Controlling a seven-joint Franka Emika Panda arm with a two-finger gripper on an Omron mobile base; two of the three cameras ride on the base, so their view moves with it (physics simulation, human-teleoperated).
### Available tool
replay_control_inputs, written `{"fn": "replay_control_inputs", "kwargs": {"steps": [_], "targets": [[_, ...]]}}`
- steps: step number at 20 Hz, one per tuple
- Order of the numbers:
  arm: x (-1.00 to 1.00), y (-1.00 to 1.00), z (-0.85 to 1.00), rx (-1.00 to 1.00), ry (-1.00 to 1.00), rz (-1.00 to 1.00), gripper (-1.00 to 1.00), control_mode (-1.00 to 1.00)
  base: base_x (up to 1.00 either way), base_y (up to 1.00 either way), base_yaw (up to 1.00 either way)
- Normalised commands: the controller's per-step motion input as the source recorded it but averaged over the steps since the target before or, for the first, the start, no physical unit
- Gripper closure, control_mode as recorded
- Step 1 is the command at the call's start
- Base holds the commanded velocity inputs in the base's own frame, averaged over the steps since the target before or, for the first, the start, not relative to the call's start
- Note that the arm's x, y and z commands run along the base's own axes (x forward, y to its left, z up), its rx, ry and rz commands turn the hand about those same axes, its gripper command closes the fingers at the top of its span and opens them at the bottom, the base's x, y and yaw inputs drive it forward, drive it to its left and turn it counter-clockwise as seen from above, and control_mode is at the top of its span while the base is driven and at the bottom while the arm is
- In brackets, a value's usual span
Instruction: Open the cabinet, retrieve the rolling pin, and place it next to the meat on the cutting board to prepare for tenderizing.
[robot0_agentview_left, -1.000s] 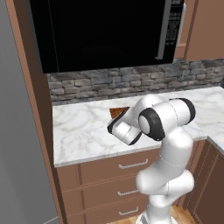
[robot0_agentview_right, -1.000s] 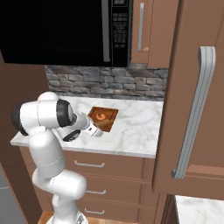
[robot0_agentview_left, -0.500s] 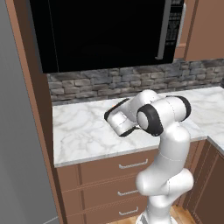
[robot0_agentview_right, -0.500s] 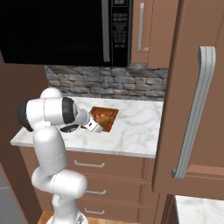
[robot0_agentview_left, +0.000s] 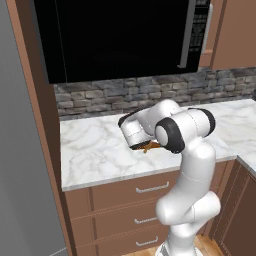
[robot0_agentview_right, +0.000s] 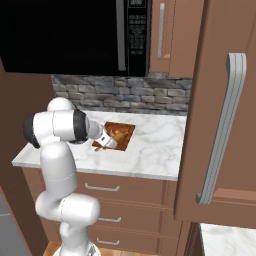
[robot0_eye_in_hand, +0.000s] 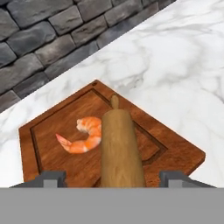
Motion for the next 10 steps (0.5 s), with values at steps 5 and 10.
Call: {"fn": "replay_control_inputs", "kwargs": {"steps": [5,10], "targets": [[0.00,0.00,-0.01,0.00,-0.04,0.00,-1.00,-1.00,0.00,0.00,0.00],[-0.08,0.00,0.10,0.00,-0.10,0.00,-1.00,-1.00,0.00,0.00,0.00]]}}
